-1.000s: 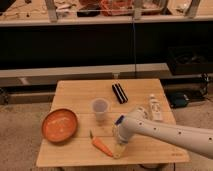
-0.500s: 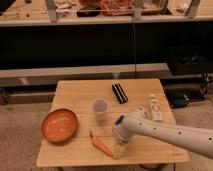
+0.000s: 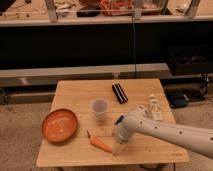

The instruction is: Place the pepper in the ceramic bowl

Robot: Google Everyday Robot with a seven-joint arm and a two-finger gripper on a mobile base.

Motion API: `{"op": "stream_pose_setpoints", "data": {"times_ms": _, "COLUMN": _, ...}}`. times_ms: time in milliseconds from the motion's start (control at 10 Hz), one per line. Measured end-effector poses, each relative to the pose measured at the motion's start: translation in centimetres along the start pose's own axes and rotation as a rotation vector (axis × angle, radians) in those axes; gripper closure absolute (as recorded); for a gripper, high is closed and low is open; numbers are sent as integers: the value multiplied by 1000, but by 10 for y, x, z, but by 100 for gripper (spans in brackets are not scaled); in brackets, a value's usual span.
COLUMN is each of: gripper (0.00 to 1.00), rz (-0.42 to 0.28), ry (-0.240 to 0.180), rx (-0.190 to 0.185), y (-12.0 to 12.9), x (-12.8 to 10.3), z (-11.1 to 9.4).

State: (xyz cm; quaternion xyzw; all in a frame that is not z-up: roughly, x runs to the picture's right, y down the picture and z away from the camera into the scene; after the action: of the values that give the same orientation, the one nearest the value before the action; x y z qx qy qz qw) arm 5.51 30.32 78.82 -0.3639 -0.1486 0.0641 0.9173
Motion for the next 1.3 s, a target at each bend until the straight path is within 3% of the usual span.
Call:
{"op": "stream_pose_setpoints", "data": {"times_ms": 100, "gripper": 28, "rz": -5, "ry": 4, "rx": -5, "y": 2, "x": 0, "z": -1}}
{"op": "stream_pose_setpoints", "data": {"times_ms": 300, "gripper": 20, "rz": -5, "ry": 7, "rx": -8, "y": 4, "x": 2, "z": -4}}
{"op": "stream_pose_setpoints", "data": {"times_ms": 500, "gripper": 20, "rz": -18, "ry": 25, "rx": -2, "y": 6, "x": 1, "z": -4}}
{"op": "stream_pose_setpoints", "data": {"times_ms": 600, "gripper": 20, "rz": -46, "ry": 48, "rx": 20, "y": 10, "x": -6, "z": -4}}
{"op": "stream_pose_setpoints", "data": {"times_ms": 800, "gripper": 20, "rz": -132, "ry": 94, "rx": 57, "y": 23, "x": -42, "z": -2}}
{"op": "stream_pose_setpoints", "data": {"times_ms": 1100, "gripper": 20, "rz": -200, "ry": 112, "rx": 92, "y": 34, "x": -74, "z": -3}}
{"op": "stream_pose_setpoints", "data": {"times_ms": 1300, "gripper": 20, "rz": -198, "ry": 102, "rx": 112, "y": 34, "x": -85, "z": -2}}
